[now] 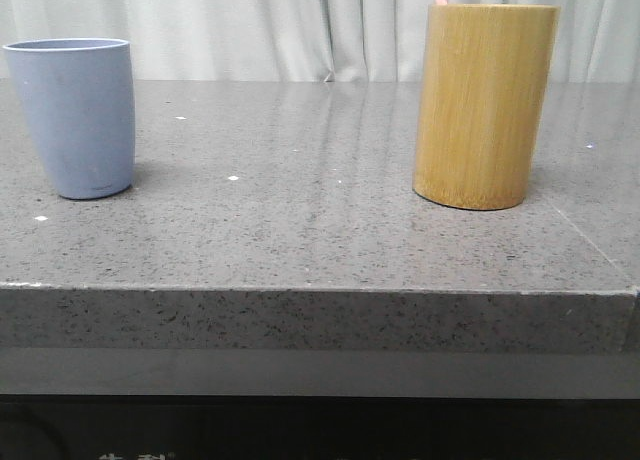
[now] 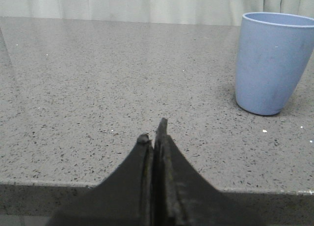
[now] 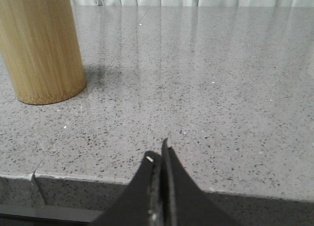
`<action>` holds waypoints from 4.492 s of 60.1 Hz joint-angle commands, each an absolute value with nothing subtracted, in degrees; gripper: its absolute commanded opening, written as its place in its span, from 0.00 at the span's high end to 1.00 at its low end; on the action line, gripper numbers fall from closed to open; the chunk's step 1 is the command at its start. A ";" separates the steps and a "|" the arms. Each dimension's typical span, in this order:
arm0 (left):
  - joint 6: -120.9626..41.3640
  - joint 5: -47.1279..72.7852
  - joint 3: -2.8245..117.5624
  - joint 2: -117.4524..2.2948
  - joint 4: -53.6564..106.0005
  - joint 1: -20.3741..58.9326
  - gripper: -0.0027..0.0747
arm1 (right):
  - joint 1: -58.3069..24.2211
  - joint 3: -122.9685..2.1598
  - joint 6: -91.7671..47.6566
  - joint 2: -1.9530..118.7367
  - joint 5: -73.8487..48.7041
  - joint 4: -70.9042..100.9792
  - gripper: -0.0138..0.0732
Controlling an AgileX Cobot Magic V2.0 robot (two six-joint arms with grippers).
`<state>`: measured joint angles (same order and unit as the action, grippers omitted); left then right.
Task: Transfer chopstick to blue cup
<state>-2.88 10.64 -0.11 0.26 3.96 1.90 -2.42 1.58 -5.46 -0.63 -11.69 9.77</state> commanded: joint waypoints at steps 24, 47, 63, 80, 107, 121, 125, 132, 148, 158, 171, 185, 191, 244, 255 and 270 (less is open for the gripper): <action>-2.38 5.72 -0.48 1.69 4.54 1.81 0.99 | -1.99 1.30 -6.11 -1.75 -7.41 9.43 0.94; -2.38 5.72 -0.48 1.69 4.54 1.81 0.99 | -1.99 1.30 -6.11 -1.75 -7.41 9.43 0.94; -2.38 5.72 -0.48 1.69 4.54 1.81 0.99 | -1.99 1.30 -6.11 -1.75 -7.41 9.43 0.94; -2.38 5.72 -0.48 1.69 4.54 1.81 0.99 | -1.99 1.30 -6.11 -1.75 -5.30 9.43 0.94; -2.38 3.13 -0.48 1.69 4.54 1.81 0.99 | -1.99 1.23 -6.11 -1.75 -4.60 9.48 0.94; -1.40 -7.12 3.34 1.69 13.80 1.81 0.99 | -1.99 -5.52 -6.11 -1.75 -1.01 10.30 0.94; -1.40 -6.73 7.05 1.59 13.80 1.81 0.99 | -1.99 -9.20 -6.11 -1.75 -2.55 10.30 0.94; -1.40 -1.10 16.06 -0.24 10.69 1.81 0.99 | -1.99 -17.36 -6.11 -0.16 -8.37 10.30 0.94; -1.40 16.61 35.29 -16.82 4.38 1.81 0.99 | -1.99 -34.41 -6.06 13.59 -18.70 13.66 0.94; -1.40 18.95 38.94 -25.75 4.35 1.81 0.99 | -1.99 -38.18 -6.06 21.32 -19.96 13.66 0.94; -1.40 18.13 38.94 -27.44 4.35 1.81 0.97 | -1.99 -38.26 -6.06 22.59 -19.85 13.71 0.94; -1.40 18.38 38.94 -27.44 4.35 1.81 0.38 | -1.99 -38.26 -6.06 22.59 -20.14 13.71 0.55; -1.40 18.27 38.94 -27.44 4.35 1.81 0.13 | -1.99 -38.26 -6.06 22.59 -20.14 13.71 0.31; -12.77 39.24 63.40 -56.47 7.76 14.45 0.17 | -1.99 -38.19 -6.06 22.59 -22.92 13.93 0.12; -12.77 50.54 75.60 -68.36 7.39 21.60 0.17 | -1.99 -38.19 -6.06 22.59 -22.92 13.93 0.12; -12.54 60.74 87.73 -83.25 6.03 24.81 0.17 | -1.99 -38.19 -6.06 22.59 -22.99 13.91 0.12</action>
<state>-12.78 60.81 83.61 -81.79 6.29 24.22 -2.42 -36.30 -5.46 21.83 -27.01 13.51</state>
